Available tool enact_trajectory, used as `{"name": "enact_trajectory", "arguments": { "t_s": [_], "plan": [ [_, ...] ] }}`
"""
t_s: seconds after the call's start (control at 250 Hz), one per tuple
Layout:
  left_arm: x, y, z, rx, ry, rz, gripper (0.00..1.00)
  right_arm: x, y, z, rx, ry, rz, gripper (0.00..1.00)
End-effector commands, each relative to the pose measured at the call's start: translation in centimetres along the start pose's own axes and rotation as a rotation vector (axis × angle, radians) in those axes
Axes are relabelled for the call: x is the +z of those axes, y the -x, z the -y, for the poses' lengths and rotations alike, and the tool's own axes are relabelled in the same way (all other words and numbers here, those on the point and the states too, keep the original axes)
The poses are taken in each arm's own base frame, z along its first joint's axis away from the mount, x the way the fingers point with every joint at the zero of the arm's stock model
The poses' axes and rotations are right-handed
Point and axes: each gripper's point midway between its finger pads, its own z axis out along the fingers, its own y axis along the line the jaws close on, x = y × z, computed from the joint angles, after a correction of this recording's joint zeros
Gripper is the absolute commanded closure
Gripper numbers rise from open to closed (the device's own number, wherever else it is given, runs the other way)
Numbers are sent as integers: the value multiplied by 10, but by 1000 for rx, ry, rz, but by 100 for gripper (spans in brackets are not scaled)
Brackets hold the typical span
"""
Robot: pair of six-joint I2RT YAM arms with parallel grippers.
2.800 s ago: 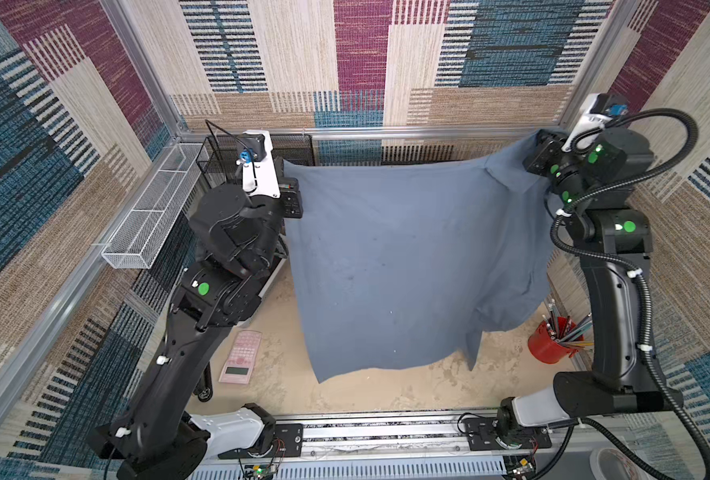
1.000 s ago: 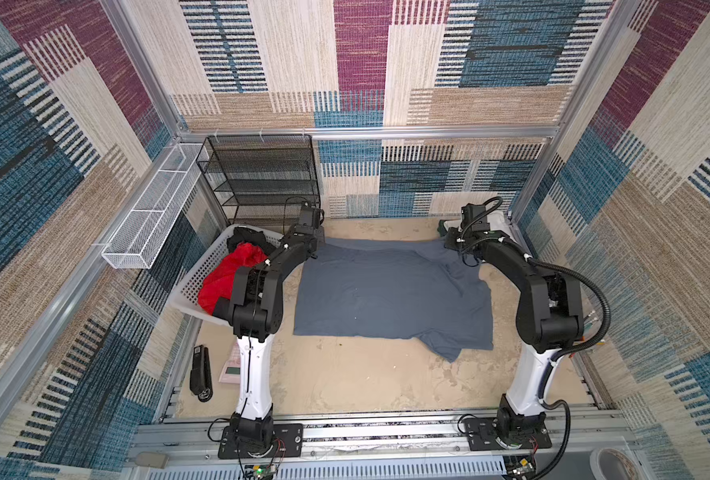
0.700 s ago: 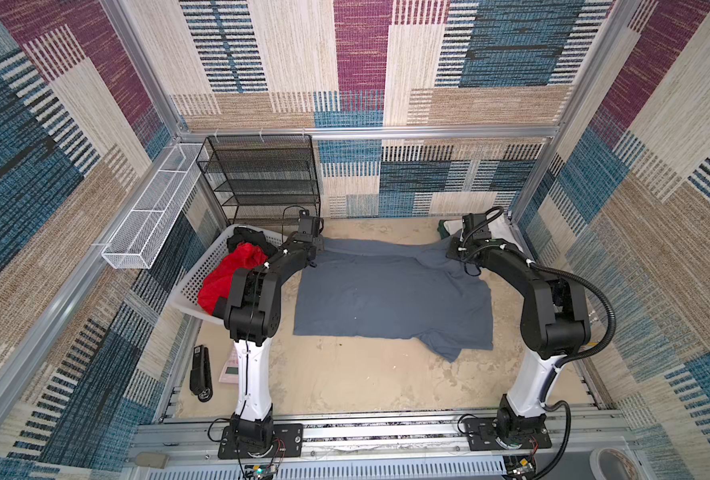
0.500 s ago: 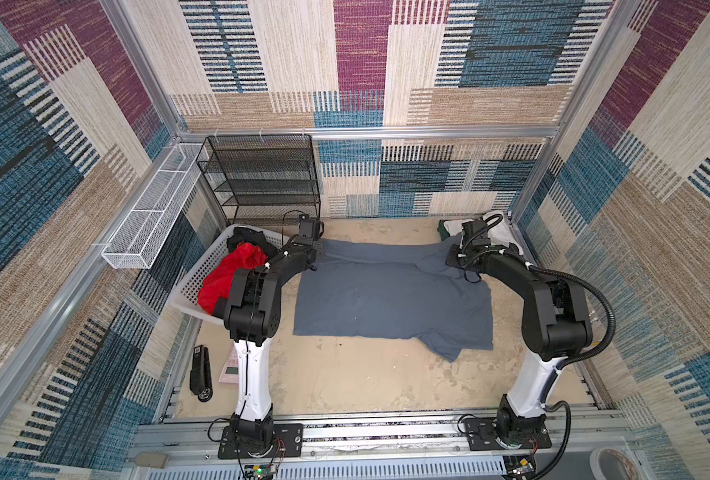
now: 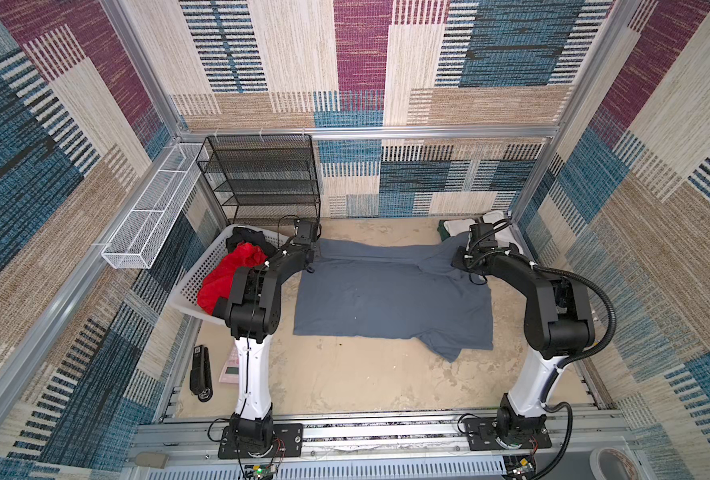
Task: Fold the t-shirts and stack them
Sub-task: 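Press the shirt's far edge down with both grippers near the stack, then release the far edge and move both grippers to the shirt's near corners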
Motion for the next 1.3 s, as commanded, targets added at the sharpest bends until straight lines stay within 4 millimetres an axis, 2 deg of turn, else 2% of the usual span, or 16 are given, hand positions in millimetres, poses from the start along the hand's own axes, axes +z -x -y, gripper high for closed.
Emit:
{"name": "enact_trajectory", "arguments": {
  "t_s": [0.0, 0.096, 0.14, 0.184, 0.236, 0.32, 0.412, 0.5, 0.588, 0.712, 0.788, 0.912, 1.016, 1.124, 1.22, 1.296],
  "plan": [
    [0, -1, -9, -33, 36, -13, 100, -4, -4, -9, 4, 57, -16, 100],
    [-1, -4, 0, -38, -14, -23, 100, -4, -17, -18, 4, 124, -59, 98],
    [-1, -4, 1, -43, -17, -26, 100, -7, -19, -23, 3, 158, -65, 85],
    [-2, -4, 2, -43, -25, -27, 100, -12, -17, -25, 7, 167, -58, 64],
    [-2, -4, 2, -42, -29, -28, 100, -22, -10, -26, 3, 166, -35, 48],
    [-4, -3, 3, -39, -35, -25, 100, -42, 7, -27, 2, 155, 28, 35],
    [-5, 0, 6, -36, -47, -21, 100, -66, 28, -31, 17, 184, 94, 23],
    [-7, 3, 7, -37, -53, -17, 100, -77, 44, -30, 30, 182, 148, 20],
    [-6, 2, 8, -36, -60, -18, 100, -72, 59, -21, 54, 153, 165, 20],
    [-4, -1, 10, -35, -68, -29, 100, -53, 76, -2, 56, 50, 184, 22],
    [-3, -3, 10, -33, -73, -30, 100, -39, 82, 0, 42, 33, 168, 25],
    [-2, -4, 11, -25, -72, -35, 100, -16, 82, -6, 17, 53, 115, 29],
    [-2, -4, 12, -23, -78, -35, 100, -7, 81, -12, 8, 86, 93, 33],
    [0, -5, 13, -22, -86, -39, 100, 4, 76, -6, 10, 60, 71, 36],
    [2, -6, 14, -21, -87, -50, 100, 9, 82, -2, 8, 29, 80, 51],
    [2, -6, 13, -21, -84, -52, 100, 13, 82, 1, 9, 16, 77, 72]
  ]
}}
